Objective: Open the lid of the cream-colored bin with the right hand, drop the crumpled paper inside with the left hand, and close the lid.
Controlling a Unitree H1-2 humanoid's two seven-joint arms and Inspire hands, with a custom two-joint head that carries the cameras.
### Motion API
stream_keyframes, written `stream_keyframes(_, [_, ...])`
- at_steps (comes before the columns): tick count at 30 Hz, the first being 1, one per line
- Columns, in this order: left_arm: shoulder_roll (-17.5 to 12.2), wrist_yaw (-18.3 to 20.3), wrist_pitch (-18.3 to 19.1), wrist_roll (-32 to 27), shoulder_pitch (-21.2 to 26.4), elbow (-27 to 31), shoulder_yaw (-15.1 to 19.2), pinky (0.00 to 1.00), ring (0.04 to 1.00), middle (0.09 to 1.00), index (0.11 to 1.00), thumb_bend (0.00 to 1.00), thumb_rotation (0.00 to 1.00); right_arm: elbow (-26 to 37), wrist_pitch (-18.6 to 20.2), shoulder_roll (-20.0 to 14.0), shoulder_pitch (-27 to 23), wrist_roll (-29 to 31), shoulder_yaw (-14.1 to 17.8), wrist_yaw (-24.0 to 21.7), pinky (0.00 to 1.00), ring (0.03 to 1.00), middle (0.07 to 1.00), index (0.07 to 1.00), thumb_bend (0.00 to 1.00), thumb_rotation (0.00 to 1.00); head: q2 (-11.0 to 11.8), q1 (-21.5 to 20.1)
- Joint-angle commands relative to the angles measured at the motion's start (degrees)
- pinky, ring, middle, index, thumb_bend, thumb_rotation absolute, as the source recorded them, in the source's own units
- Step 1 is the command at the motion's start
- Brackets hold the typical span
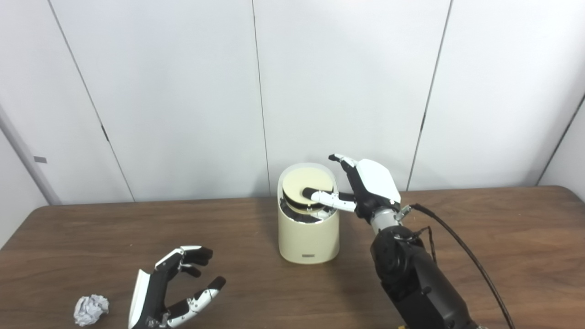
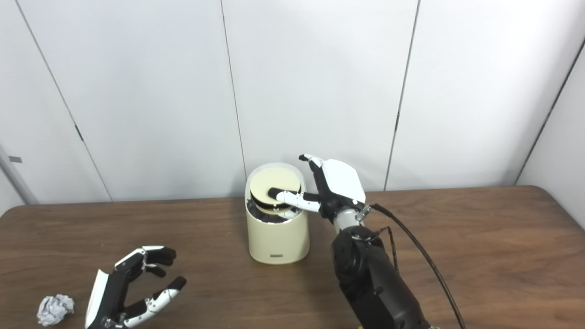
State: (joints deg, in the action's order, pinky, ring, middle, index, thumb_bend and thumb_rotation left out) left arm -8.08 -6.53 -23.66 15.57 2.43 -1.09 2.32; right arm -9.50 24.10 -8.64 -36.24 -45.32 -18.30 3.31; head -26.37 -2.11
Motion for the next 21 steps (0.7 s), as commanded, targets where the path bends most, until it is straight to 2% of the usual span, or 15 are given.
stream_keyframes(1, [0.6,-0.5,-1.7,-0.1,-0.9,-0.6,-0.5,0.51,0.610,0.632,0.614,0.75,0.22,2.3,-1.5,-0.2,-1.6,0.2,0.6,0.6,0.83,0.881,0.879,0.867,0.86,0.89,0.0,-0.1])
stream_keyframes(8, [0.5,-0.4,-1.7,-0.2,-1.0,-0.8,-0.5,0.51,0.613,0.634,0.617,0.75,0.22,3.2,-2.9,-0.4,-0.5,2.1,1.2,0.7,0.80,0.869,0.870,0.858,0.85,0.88,-0.1,-0.1])
stream_keyframes(14, [0.4,-0.3,-2.0,-0.4,-0.8,-1.0,-0.5,0.51,0.609,0.632,0.615,0.75,0.22,6.3,-5.1,-1.1,2.4,4.4,2.3,0.8,0.76,0.845,0.863,0.859,0.89,0.90,0.0,-0.1])
stream_keyframes(21, [0.2,-0.6,-2.4,-0.3,-0.7,-1.6,-0.5,0.51,0.609,0.632,0.614,0.75,0.22,10.5,-4.9,-1.4,6.5,6.0,4.3,0.6,0.75,0.858,0.886,0.875,0.95,0.95,0.2,-0.2])
